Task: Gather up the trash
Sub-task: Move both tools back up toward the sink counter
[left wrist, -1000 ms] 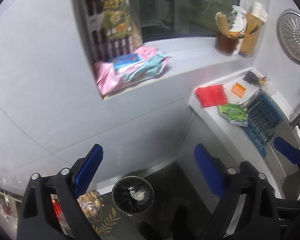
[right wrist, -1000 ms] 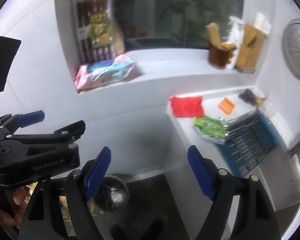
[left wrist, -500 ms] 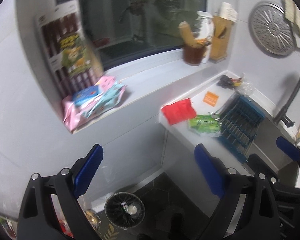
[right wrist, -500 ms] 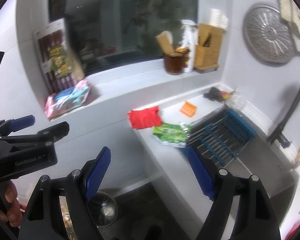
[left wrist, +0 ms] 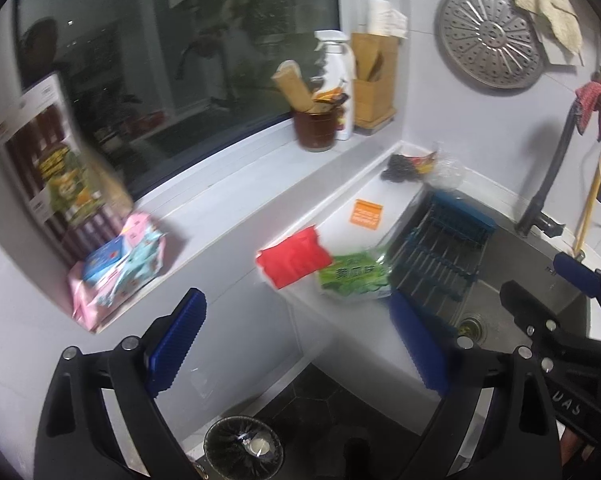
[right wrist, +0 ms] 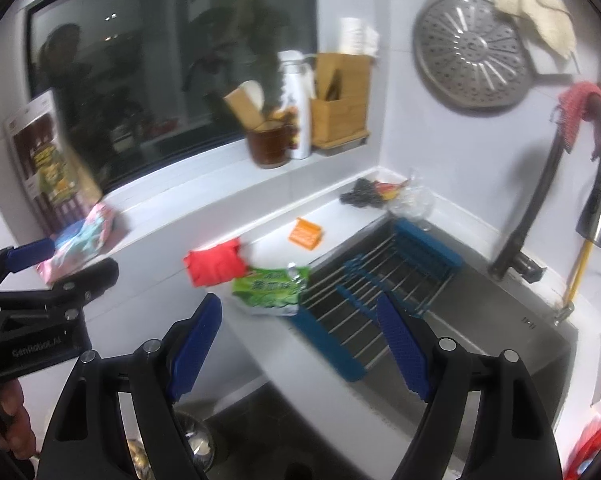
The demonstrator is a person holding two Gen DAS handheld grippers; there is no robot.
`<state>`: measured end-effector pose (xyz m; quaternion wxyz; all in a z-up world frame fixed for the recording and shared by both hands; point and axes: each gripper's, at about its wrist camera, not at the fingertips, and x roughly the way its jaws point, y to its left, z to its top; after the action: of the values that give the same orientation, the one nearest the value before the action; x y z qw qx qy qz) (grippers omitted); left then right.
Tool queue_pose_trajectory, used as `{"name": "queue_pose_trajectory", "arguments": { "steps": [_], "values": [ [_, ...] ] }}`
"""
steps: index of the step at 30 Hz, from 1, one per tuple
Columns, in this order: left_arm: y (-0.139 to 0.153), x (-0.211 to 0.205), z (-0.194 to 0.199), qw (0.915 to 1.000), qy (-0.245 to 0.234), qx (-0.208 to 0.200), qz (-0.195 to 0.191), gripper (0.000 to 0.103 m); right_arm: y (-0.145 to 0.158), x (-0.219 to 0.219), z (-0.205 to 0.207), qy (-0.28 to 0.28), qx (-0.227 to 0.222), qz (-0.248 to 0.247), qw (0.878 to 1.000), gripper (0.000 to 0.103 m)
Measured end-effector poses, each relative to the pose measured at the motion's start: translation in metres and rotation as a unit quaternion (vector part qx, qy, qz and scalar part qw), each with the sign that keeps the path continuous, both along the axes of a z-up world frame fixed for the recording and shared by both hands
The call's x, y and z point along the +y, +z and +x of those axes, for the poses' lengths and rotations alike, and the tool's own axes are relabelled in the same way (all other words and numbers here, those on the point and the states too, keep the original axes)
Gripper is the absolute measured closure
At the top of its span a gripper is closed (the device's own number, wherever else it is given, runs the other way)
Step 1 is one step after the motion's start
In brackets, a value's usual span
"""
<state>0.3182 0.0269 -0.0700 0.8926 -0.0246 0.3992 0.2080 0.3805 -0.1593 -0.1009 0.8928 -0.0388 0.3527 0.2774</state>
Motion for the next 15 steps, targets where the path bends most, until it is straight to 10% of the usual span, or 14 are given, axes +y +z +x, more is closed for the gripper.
{"name": "queue_pose_trajectory", "arguments": {
  "steps": [15],
  "values": [
    [-0.004,-0.024,0.072,0.9993,-0.032,0.008,0.017,0.01,-0.014,-0.025,0.076,-0.024,-0.008,-0.007,1.0,0.025]
  ]
}}
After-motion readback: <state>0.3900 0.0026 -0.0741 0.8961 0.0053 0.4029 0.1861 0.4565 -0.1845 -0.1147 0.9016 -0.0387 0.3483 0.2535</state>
